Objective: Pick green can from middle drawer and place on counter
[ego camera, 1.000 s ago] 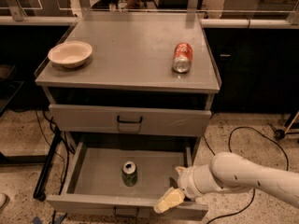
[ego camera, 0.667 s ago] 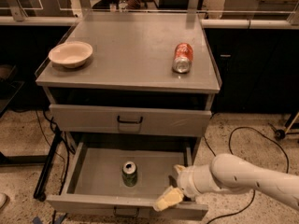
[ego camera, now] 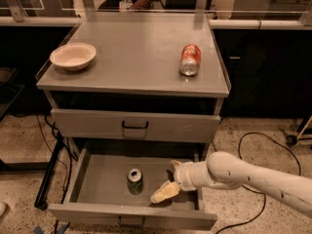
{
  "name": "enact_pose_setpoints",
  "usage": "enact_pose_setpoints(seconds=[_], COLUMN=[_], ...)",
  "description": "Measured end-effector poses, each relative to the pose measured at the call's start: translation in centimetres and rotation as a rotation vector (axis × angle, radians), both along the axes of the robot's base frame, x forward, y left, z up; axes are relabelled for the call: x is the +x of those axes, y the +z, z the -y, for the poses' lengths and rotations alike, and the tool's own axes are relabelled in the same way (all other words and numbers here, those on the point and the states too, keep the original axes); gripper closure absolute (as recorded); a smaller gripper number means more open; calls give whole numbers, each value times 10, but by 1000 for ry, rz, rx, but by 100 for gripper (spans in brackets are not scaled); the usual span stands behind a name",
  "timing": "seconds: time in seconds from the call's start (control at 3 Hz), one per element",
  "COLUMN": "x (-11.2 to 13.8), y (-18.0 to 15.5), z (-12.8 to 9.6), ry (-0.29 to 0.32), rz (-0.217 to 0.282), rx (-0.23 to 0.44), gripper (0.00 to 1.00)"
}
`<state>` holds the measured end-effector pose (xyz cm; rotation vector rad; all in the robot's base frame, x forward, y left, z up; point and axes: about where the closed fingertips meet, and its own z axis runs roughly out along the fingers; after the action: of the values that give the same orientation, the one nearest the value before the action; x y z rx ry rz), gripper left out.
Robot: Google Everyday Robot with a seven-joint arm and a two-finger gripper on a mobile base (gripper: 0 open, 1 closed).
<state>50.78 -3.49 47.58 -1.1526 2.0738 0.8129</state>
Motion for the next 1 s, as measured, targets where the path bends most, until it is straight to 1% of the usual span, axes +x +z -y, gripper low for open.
enact_pose_setpoints(seconds=[0.33,0.67,1.0], x=[3,1,25], y=[-1,-8,-31], z=[-1,-7,-42], ry=[0,8,32], rz=[0,11,51], rx=[5,25,85], gripper=[0,0,0])
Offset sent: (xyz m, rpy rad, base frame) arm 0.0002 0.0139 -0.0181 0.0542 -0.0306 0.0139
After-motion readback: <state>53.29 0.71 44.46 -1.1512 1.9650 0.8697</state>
